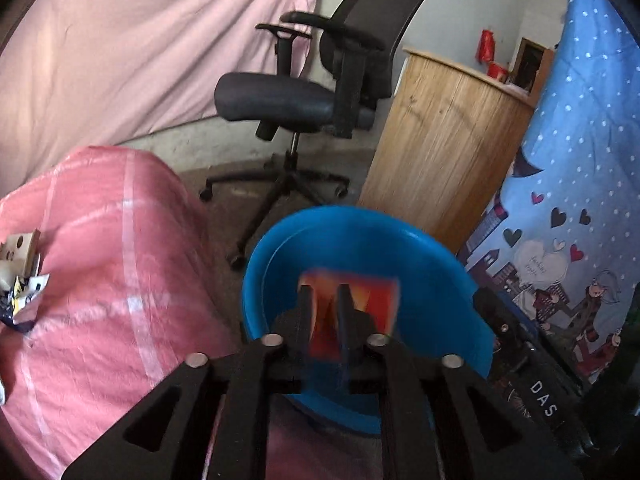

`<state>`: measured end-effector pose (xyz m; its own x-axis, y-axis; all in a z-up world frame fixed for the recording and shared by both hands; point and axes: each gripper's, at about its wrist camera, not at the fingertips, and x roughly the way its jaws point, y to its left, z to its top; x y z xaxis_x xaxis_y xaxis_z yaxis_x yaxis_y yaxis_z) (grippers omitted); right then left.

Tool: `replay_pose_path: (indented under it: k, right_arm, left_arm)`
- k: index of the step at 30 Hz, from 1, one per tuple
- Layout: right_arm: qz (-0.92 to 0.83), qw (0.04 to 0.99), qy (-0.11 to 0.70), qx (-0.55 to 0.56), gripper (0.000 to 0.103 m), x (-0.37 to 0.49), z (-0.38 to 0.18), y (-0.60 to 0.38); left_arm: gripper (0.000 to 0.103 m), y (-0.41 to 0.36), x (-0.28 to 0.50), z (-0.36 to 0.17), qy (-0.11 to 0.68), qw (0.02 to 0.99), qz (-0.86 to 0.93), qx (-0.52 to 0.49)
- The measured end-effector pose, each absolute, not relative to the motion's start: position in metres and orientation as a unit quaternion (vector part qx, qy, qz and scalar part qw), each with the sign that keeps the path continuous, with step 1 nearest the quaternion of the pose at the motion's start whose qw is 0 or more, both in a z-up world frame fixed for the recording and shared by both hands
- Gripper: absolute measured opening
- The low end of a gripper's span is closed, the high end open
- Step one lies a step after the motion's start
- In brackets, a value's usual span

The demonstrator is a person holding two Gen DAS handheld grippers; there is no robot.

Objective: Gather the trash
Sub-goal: 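Open left tool dropping red cup while right tool drops pink container into basin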

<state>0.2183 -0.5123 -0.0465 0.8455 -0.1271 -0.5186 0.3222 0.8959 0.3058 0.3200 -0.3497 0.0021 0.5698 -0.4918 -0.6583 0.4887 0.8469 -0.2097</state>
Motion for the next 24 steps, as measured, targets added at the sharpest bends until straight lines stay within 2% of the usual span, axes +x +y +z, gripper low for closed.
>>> replay_pose_path:
  k: [3, 8, 11, 13, 16, 18, 19, 20, 22, 24]
  right_arm:
    - [-0.123, 0.942, 0.244, 0.194, 0.055, 0.216, -0.043, -0.513]
    - [-0.114, 0.951, 0.216, 0.188, 0.061, 0.208, -0.031, -0.507]
    - [-0.101, 0.96, 0.188, 0.178, 0.066, 0.2, -0.016, -0.498]
    - [-0.093, 0.966, 0.167, 0.171, 0.078, 0.194, -0.007, -0.49]
    - [-0.077, 0.973, 0.144, 0.164, 0.089, 0.189, 0.003, -0.478]
    - [-0.062, 0.978, 0.129, 0.153, 0.097, 0.186, 0.01, -0.468]
    - [-0.053, 0.981, 0.118, 0.146, 0.102, 0.184, 0.014, -0.461]
    - [-0.049, 0.982, 0.112, 0.143, 0.103, 0.183, 0.016, -0.458]
    - [-0.032, 0.985, 0.095, 0.139, 0.103, 0.181, 0.022, -0.447]
    - [-0.02, 0.988, 0.078, 0.135, 0.103, 0.179, 0.029, -0.435]
  left_arm:
    - [0.03, -0.34, 0.316, 0.006, 0.362, 0.891, -0.274, -0.018]
    - [0.031, -0.321, 0.305, 0.018, 0.34, 0.904, -0.258, -0.031]
    - [0.037, -0.303, 0.294, 0.028, 0.316, 0.915, -0.246, -0.042]
    - [0.046, -0.291, 0.287, 0.034, 0.299, 0.923, -0.238, -0.051]
    - [0.056, -0.268, 0.273, 0.043, 0.269, 0.937, -0.215, -0.062]
    - [0.058, -0.252, 0.264, 0.047, 0.251, 0.945, -0.199, -0.067]
    - [0.062, -0.243, 0.259, 0.049, 0.242, 0.949, -0.19, -0.067]
    - [0.067, -0.234, 0.255, 0.05, 0.234, 0.953, -0.178, -0.068]
    - [0.084, -0.217, 0.246, 0.052, 0.217, 0.961, -0.157, -0.074]
    - [0.092, -0.199, 0.237, 0.052, 0.197, 0.968, -0.134, -0.083]
